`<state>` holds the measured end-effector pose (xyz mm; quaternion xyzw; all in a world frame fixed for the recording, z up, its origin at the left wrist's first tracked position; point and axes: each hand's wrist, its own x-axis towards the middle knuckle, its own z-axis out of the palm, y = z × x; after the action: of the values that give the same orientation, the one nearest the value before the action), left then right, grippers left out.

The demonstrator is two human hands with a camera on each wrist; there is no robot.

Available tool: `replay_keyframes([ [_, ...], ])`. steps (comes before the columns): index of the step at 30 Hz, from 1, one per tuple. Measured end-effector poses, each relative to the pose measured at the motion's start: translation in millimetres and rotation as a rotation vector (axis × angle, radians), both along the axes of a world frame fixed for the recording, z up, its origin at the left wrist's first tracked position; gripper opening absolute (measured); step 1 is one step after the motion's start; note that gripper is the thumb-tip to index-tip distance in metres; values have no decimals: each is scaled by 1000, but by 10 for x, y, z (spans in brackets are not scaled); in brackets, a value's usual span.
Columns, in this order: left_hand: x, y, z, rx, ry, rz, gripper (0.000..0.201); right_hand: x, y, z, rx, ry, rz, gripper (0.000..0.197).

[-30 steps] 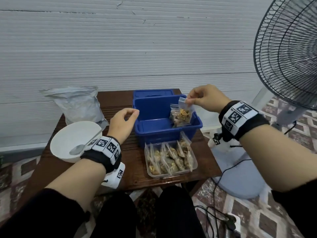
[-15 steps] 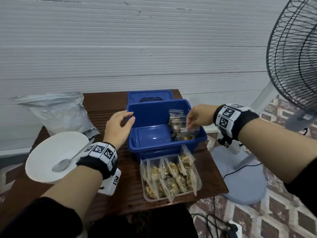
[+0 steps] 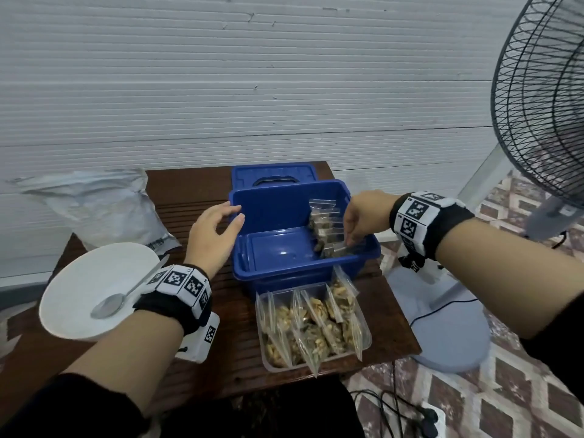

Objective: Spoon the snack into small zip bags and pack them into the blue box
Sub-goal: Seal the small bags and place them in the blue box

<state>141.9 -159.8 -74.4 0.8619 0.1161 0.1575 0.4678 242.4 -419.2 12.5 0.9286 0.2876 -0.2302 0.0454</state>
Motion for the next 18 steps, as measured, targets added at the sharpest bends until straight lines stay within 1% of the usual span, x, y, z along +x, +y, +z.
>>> replay_keyframes([
  [2,1,-9,-1,-5,2,-2,29,-18,12,-43,-17,-10,-2,10],
  [5,-3,-8,5,-22,8,-4,29,-24,22,-97,-19,-30,1,16],
  [11,-41,2,54,-45,41,-22,30,-46,-27,1,30,3,-40,20],
  [14,-99,-35,98,-58,58,-34,32,-90,-49,48,114,-11,-73,23],
  [18,-215,-107,162,-37,66,-60,35,-244,-81,103,286,-40,-135,20],
])
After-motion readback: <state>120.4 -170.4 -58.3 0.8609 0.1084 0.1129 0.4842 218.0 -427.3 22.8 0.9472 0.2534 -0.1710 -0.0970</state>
